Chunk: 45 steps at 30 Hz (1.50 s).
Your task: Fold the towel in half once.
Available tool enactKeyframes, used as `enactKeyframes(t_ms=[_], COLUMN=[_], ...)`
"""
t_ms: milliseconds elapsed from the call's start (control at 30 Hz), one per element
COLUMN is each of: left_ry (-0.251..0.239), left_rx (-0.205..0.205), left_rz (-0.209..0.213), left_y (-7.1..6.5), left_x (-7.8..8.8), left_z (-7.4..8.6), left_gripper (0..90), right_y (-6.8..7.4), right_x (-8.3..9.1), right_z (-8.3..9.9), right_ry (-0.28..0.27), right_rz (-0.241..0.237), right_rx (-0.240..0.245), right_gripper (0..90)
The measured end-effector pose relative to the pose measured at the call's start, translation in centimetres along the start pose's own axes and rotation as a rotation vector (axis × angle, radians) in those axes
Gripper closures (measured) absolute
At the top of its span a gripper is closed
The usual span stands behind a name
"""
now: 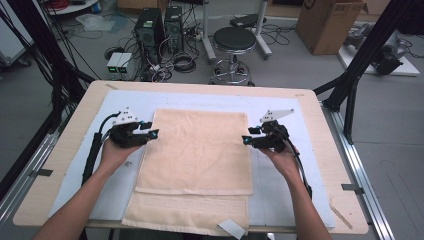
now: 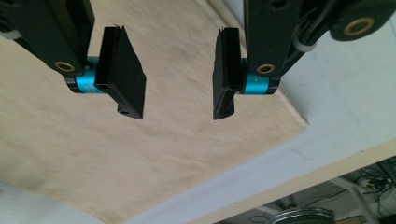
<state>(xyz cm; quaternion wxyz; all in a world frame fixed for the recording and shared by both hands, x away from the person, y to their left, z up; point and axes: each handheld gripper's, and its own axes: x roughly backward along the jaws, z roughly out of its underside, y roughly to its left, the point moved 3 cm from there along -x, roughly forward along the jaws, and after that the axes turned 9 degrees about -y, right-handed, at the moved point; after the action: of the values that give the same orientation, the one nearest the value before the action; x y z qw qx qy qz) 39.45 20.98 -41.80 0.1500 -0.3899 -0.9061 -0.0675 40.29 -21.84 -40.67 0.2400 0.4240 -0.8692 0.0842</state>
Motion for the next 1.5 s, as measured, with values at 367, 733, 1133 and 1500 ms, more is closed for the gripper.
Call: enactKeyframes(t_ms=[367, 733, 1133, 1500], left_ry=[-0.014, 0.022, 0.113, 0.124], left_rx=[-0.045, -0.105, -0.126, -0.136], left_rz=[0.088, 0.176, 0.238, 0.209], left_y=[-4.7, -8.0, -9.1, -9.0], left_x=[5.2, 7.6, 7.3, 7.0], left_z=[2.7, 5.8, 7.3, 7.1], left_gripper=[50.1, 49.0, 51.3, 67.2], right_y=[5.9, 9.8, 11.2, 10.9], right_x=[2.1, 2.9, 3.2, 2.9], right_z=[2.3, 5.7, 8.3, 7.9], right_ry=[-0.001, 0.006, 0.085, 0.105], right_rz=[-0.069, -0.148, -0.211, -0.21], right_rx=[0.103, 0.152, 0.179, 0.208], right_gripper=[50.2, 52.1, 57.4, 75.5])
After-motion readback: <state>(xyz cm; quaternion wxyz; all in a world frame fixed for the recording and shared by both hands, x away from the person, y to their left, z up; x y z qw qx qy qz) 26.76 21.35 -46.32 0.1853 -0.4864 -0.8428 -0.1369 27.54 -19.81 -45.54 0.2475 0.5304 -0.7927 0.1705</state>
